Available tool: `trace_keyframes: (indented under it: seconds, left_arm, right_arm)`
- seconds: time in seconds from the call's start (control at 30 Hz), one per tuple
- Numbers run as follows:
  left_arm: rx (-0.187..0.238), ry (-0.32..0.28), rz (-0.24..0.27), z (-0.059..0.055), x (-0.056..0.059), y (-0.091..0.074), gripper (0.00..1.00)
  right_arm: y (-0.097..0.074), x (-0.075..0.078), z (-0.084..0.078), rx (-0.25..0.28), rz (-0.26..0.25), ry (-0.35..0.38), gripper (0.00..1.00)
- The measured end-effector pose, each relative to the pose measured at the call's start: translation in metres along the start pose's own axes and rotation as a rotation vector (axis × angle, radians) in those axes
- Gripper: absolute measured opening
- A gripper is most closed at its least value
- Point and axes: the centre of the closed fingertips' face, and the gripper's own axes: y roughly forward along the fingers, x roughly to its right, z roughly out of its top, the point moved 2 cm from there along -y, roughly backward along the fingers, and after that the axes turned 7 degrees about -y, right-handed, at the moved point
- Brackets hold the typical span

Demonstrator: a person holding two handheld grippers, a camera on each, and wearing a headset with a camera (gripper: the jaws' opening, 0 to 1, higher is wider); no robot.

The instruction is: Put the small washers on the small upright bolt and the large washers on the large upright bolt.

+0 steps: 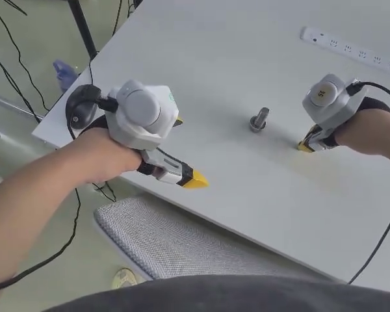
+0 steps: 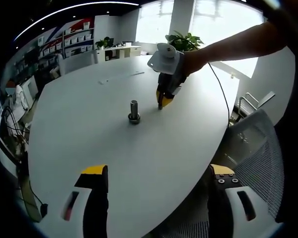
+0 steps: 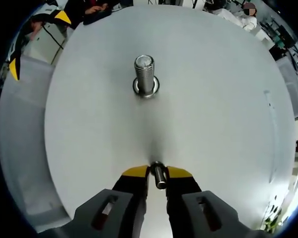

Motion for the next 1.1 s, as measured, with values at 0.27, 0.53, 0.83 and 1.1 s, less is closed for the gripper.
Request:
trace_keyframes:
  seconds: [0.27,0.53,0.83,1.1]
  left_arm:
    - [0.01,-0.006,0.002,0.002,0.0,-0.002,0.82]
    - [0.011,-0.009,0.003,0.001,0.002,-0.002,0.82]
    - [0.014,-0.006,-0.005,0.002,0.004,0.002,0.82]
    - [0.015,-0.003,-0.007,0.004,0.005,0.001,0.83]
  right_arm:
    - [0.005,0.0,0.0,-0.008,0.011,-0.01,0.22]
    - [0.0,0.005,-0.005,0.005,0.012,0.003,0.25]
    - [-0.017,0.001,0.004,0.05,0.001,0.013,0.26]
    - [-0.03,-0.002,0.009,0.085,-0.01,0.012,0.29]
